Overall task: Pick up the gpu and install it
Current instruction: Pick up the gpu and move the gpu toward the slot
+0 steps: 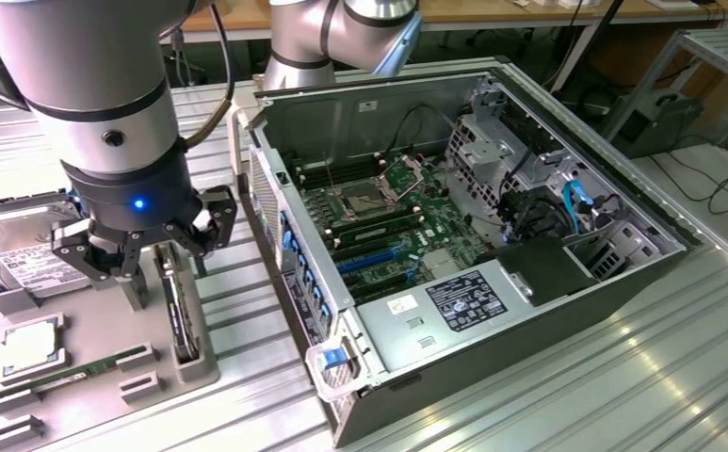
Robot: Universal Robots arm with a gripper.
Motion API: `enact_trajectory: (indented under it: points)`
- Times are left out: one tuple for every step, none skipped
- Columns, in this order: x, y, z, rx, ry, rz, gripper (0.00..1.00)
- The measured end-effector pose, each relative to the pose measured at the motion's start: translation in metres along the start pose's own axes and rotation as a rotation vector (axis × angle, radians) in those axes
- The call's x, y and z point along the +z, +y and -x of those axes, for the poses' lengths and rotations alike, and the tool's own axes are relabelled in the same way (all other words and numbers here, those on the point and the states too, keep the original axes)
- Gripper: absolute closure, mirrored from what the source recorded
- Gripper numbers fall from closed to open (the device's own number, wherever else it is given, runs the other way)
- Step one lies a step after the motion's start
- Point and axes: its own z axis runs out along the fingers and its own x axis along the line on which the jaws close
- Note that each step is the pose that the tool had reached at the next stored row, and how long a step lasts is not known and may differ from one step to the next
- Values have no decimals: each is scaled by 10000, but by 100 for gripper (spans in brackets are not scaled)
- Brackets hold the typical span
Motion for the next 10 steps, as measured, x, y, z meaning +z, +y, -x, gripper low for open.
enact_trajectory:
  points:
    - [8, 0, 0, 0, 0, 0, 40]
    - [19, -1, 0, 0, -1, 1, 40]
    - [30, -1, 0, 0, 0, 0, 40]
    - [47, -2, -1, 0, 0, 1, 40]
    - [57, -2, -1, 0, 2, 0, 40]
    - [69, -2, -1, 0, 2, 1, 40]
    - [74, -2, -1, 0, 2, 1, 40]
    - [80, -3, -1, 0, 2, 0, 40]
    - [86, -3, -1, 0, 3, 0, 40]
    - [91, -3, -1, 0, 3, 0, 40]
